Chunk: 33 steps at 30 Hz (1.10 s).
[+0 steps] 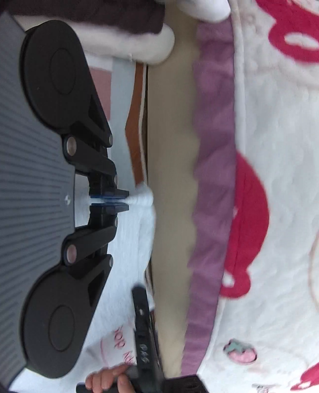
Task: Fold clothes
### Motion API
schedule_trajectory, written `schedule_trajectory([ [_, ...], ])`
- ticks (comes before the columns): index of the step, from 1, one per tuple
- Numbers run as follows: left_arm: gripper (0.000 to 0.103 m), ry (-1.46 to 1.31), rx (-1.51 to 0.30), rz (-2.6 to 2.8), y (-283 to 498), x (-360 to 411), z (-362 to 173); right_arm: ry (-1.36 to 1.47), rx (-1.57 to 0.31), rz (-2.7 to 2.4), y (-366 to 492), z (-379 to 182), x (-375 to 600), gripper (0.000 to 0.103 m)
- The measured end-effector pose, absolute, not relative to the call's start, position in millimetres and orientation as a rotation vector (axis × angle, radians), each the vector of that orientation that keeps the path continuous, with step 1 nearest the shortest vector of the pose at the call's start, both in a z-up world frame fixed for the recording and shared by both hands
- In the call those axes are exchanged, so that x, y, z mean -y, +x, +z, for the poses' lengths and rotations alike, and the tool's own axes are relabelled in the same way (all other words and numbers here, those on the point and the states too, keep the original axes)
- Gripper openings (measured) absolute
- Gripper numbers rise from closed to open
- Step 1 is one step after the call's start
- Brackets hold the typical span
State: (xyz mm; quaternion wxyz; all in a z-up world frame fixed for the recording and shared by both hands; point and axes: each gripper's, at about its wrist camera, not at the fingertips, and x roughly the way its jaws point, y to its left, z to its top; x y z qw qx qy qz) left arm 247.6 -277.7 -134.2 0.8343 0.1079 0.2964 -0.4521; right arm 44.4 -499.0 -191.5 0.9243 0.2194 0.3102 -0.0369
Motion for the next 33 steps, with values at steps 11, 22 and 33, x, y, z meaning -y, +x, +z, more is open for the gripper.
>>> schedule_trajectory([
  [11, 0.067, 0.245, -0.857, -1.093, 230.1, 270.5, -155.5, 0.460, -0.674, -0.121, 48.9, -195.5, 506.9, 0.005],
  [22, 0.005, 0.281, -0.775, -0.782, 195.7, 247.1, -161.6, 0.443, -0.697, -0.200, 25.9, -175.7, 516.3, 0.022],
  [33, 0.007, 0.242, -0.805, -0.631, 214.3, 251.5, -151.8, 0.520, -0.661, -0.655, -199.9, -157.2, 647.5, 0.052],
])
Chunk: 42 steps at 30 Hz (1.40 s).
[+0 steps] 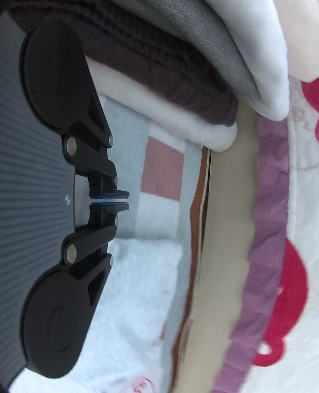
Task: Fold clothes
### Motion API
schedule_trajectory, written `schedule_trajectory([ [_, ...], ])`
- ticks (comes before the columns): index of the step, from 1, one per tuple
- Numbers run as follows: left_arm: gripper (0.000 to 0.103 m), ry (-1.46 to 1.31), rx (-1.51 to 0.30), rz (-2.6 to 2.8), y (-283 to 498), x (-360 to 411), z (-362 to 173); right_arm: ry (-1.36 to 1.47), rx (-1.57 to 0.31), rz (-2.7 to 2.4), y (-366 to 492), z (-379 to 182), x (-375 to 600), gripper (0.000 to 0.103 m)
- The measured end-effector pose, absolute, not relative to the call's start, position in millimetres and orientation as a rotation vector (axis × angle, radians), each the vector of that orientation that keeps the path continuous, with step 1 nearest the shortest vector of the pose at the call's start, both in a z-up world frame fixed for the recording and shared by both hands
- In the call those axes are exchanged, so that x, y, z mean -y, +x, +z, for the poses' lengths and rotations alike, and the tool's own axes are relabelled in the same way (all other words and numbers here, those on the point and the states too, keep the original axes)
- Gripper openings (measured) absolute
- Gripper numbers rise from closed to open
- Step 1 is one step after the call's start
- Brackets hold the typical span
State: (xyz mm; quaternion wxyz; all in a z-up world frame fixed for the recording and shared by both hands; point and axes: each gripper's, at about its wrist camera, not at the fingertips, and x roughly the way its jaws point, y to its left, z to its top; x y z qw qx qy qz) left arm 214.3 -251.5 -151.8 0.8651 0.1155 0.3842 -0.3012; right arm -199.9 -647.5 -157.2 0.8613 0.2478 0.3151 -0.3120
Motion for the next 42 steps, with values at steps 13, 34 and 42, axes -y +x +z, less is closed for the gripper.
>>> schedule_trajectory([
  [13, 0.002, 0.512, -0.793, -0.841, 198.7, 310.4, -143.1, 0.577, -0.644, -0.692, -274.7, -207.0, 671.0, 0.058],
  [34, 0.042, 0.308, -0.801, -0.752, 190.0, 221.3, -113.1, 0.392, -0.658, -0.816, -265.2, -192.7, 649.5, 0.059],
  [42, 0.061, 0.419, -0.966, -0.759, 139.1, 141.0, -137.0, 0.489, -0.636, -0.791, -278.1, -174.3, 636.5, 0.066],
])
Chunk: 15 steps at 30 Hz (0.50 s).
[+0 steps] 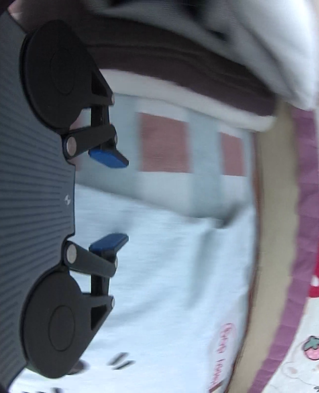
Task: Fold clothes
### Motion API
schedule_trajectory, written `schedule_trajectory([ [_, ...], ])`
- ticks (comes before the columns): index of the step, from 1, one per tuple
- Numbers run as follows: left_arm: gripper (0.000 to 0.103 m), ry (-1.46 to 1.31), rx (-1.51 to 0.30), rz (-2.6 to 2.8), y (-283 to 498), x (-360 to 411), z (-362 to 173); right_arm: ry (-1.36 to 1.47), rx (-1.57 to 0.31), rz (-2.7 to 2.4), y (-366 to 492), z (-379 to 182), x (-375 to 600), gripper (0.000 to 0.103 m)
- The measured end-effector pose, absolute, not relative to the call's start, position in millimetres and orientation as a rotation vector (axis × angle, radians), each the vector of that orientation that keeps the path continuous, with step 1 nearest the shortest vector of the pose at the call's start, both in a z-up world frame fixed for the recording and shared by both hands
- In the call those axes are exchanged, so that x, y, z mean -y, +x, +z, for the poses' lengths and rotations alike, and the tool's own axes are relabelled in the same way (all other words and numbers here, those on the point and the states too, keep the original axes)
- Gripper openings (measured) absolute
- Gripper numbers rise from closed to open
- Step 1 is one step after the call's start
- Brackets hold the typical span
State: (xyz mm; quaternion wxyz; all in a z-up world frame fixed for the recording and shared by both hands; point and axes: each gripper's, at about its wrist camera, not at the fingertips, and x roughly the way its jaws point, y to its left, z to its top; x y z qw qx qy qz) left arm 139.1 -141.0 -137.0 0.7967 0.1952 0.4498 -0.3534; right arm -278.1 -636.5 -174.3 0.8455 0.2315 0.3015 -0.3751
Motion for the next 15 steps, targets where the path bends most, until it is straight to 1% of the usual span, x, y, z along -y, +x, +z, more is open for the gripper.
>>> schedule_trajectory([
  [1, 0.062, 0.414, -0.967, -0.756, 136.0, 135.9, -138.7, 0.491, -0.638, -0.784, -279.4, -173.5, 632.8, 0.066],
  [2, 0.053, 0.407, -0.954, -0.757, 132.4, 131.3, -138.1, 0.476, -0.647, -0.769, -280.1, -175.2, 625.7, 0.066],
  [3, 0.038, 0.400, -0.941, -0.759, 128.9, 126.7, -137.5, 0.461, -0.656, -0.755, -280.8, -176.9, 618.6, 0.067],
  [4, 0.004, 0.412, -0.910, -0.741, 125.3, 123.0, -134.4, 0.447, -0.665, -0.740, -281.6, -178.6, 611.5, 0.067],
  [5, 0.000, 0.437, -0.866, -0.722, 121.2, 120.8, -129.3, 0.432, -0.674, -0.725, -282.3, -180.2, 604.4, 0.067],
  [7, 0.000, 0.466, -0.796, -0.695, 114.5, 117.3, -121.3, 0.403, -0.692, -0.696, -283.8, -183.6, 590.2, 0.067],
  [9, 0.001, 0.463, -0.802, -0.658, 115.0, 117.8, -127.1, 0.374, -0.710, -0.666, -285.2, -187.0, 576.0, 0.067],
  [12, 0.000, 0.627, -0.727, -0.481, 109.8, 125.9, -143.6, 0.330, -0.736, -0.622, -287.4, -192.0, 554.7, 0.067],
  [13, 0.001, 0.576, -0.766, -0.489, 107.9, 120.0, -141.5, 0.315, -0.744, -0.607, -288.2, -193.7, 547.5, 0.068],
  [15, 0.003, 0.381, -0.861, -0.547, 99.2, 99.2, -127.6, 0.286, -0.761, -0.577, -289.6, -197.0, 533.3, 0.071],
])
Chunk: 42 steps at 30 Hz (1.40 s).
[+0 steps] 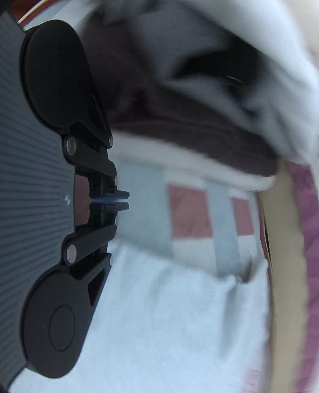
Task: Fold clothes
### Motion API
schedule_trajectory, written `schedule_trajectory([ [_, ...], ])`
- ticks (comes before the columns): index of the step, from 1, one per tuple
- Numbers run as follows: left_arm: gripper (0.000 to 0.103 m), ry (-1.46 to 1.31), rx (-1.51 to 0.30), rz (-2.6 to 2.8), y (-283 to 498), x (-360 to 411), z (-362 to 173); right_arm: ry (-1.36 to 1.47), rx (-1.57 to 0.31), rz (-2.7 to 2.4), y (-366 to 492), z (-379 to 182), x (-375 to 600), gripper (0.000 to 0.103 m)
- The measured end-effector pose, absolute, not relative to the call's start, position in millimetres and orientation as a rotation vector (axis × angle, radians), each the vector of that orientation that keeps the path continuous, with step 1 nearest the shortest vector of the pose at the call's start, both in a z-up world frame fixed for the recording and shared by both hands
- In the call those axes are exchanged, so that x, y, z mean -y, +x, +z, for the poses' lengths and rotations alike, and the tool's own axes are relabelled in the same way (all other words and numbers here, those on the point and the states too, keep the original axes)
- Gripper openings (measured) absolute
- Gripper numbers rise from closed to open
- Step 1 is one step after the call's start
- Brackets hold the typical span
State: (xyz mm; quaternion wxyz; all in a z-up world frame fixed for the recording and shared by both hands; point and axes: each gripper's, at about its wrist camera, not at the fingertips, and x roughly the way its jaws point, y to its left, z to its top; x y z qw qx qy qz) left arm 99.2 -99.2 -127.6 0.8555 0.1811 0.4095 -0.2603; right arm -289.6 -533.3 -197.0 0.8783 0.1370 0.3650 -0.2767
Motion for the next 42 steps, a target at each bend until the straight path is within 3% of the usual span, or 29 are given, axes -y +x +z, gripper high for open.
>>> schedule_trajectory([
  [3, 0.010, 0.173, -0.912, -0.555, 68.3, 58.2, -102.0, 0.309, -0.759, -0.590, -304.8, -195.6, 518.0, 0.071],
  [4, 0.016, 0.144, -0.922, -0.534, 57.2, 44.6, -95.7, 0.344, -0.748, -0.617, -314.9, -192.5, 515.2, 0.071],
  [7, 0.021, 0.188, -0.957, -0.518, 27.6, 16.9, -83.2, 0.412, -0.710, -0.661, -341.9, -181.8, 499.8, 0.071],
  [10, 0.041, 0.248, -0.992, -0.508, -1.6, -8.8, -71.2, 0.404, -0.686, -0.599, -353.0, -171.0, 472.9, 0.071],
  [14, 0.042, 0.329, -1.038, -0.494, -40.5, -43.1, -55.2, 0.460, -0.584, -0.503, -369.0, -160.3, 423.4, 0.071],
  [18, 0.043, 0.189, -1.136, -0.574, -63.0, -79.3, -46.0, 0.603, -0.563, -0.452, -379.0, -163.2, 384.1, 0.072],
  [29, 0.058, -0.011, -1.340, -0.697, -117.9, -87.4, -95.7, 0.591, -0.694, -0.507, -484.9, -151.5, 325.7, 0.072],
  [35, 0.058, 0.041, -1.383, -0.712, -137.2, -83.5, -113.2, 0.994, -0.410, -0.862, -609.2, -181.4, 324.8, 0.072],
  [42, 0.065, 0.074, -1.402, -0.817, -167.0, -79.9, -116.2, 1.134, -0.397, -0.814, -627.5, -211.1, 300.1, 0.072],
])
